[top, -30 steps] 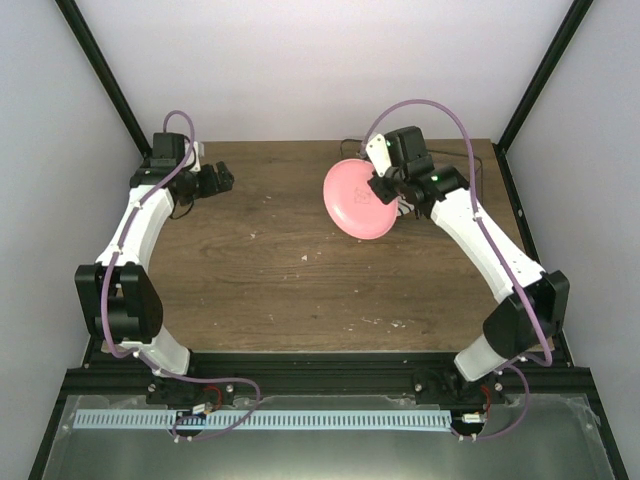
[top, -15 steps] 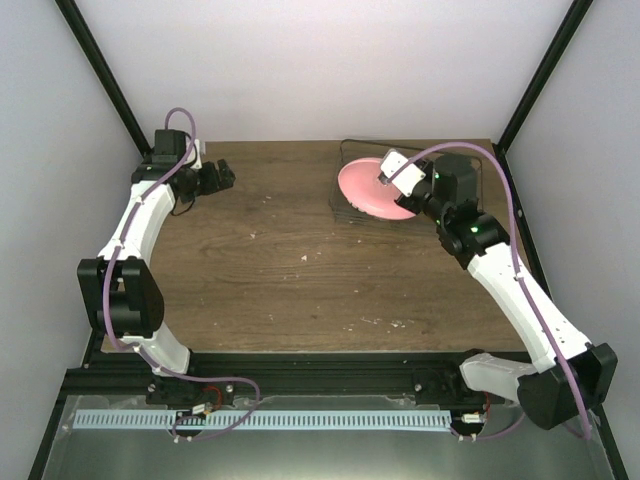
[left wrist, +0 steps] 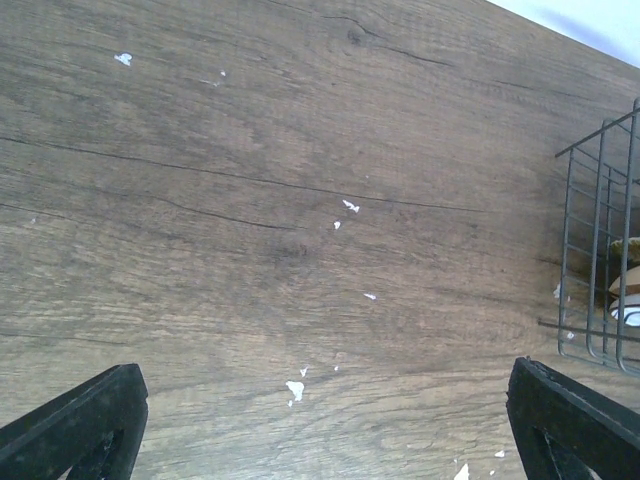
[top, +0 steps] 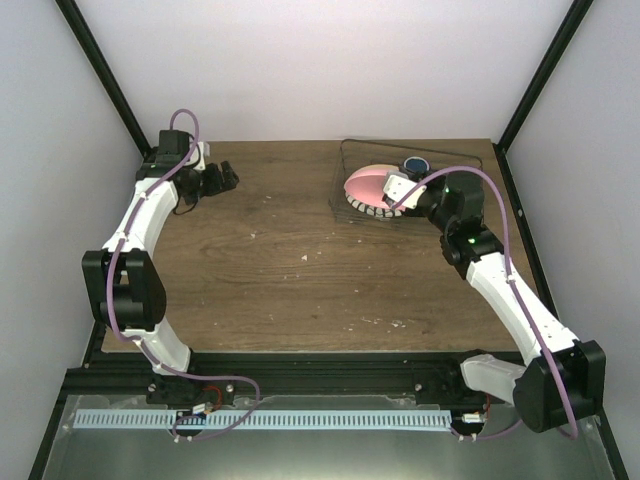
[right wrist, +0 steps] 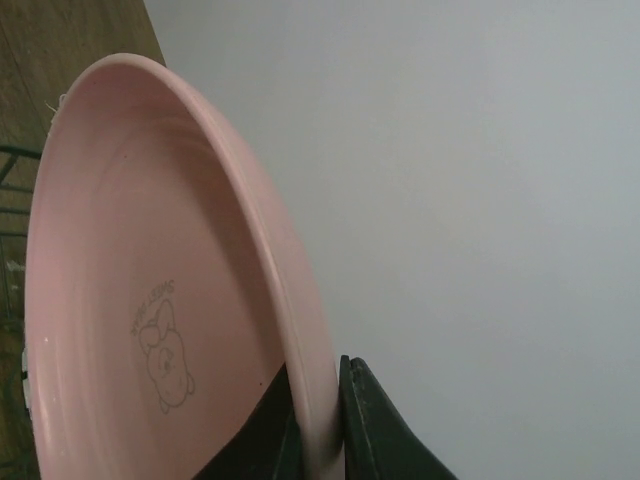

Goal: Load the mixed dishes into the dish rack

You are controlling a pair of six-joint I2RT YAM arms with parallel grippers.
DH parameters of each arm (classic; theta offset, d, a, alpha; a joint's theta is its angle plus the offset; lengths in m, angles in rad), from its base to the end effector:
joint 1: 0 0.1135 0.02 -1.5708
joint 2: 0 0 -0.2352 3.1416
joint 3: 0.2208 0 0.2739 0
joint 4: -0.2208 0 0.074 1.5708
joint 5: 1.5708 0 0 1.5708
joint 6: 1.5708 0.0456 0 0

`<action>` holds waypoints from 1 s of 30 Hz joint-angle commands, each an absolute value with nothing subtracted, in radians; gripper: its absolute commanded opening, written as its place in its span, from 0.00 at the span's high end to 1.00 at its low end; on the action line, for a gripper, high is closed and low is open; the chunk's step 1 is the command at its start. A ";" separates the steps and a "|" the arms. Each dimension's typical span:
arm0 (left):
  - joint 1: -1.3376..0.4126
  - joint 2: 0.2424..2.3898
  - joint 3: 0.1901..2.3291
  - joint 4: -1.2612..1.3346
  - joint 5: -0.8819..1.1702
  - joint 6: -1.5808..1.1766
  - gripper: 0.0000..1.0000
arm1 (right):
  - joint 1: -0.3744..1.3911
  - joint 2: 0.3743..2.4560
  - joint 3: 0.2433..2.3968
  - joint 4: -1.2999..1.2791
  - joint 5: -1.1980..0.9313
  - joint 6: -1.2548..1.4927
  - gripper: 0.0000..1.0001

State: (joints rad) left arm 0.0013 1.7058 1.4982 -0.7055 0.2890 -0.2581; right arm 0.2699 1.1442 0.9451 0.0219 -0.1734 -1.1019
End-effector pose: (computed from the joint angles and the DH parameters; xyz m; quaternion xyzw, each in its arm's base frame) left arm 0.3975 -0.0125 0.2570 -0.0750 0.9347 -0.1761 0.2995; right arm 0.3001 0.0912 0.3126 -0.5269 0.5560 -0.1976 0.6117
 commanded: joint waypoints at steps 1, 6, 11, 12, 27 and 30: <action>0.005 1.714 1.522 -0.716 0.283 -0.252 0.00 | 0.266 1.154 0.918 0.192 -0.182 -1.192 0.99; 0.005 1.715 1.516 -0.718 0.270 -0.258 0.00 | 0.265 1.189 0.903 0.240 -0.170 -1.228 0.99; 0.005 1.719 1.521 -0.715 0.267 -0.268 0.00 | 0.266 1.226 0.891 0.275 -0.158 -1.222 0.99; 0.005 1.722 1.522 -0.715 0.267 -0.269 0.00 | 0.266 1.233 0.892 0.275 -0.155 -1.214 0.99; 0.005 1.760 1.549 -0.710 0.279 -0.292 0.00 | 0.267 1.264 0.813 0.279 -0.108 -1.192 0.99; 0.005 1.768 1.555 -0.712 0.281 -0.297 0.00 | 0.268 1.265 0.777 0.316 -0.100 -1.191 0.99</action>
State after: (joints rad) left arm 0.0013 1.7535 1.5188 -0.7124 0.2729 -0.2855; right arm 0.2695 1.2659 0.8024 0.2337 -0.1219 -1.2026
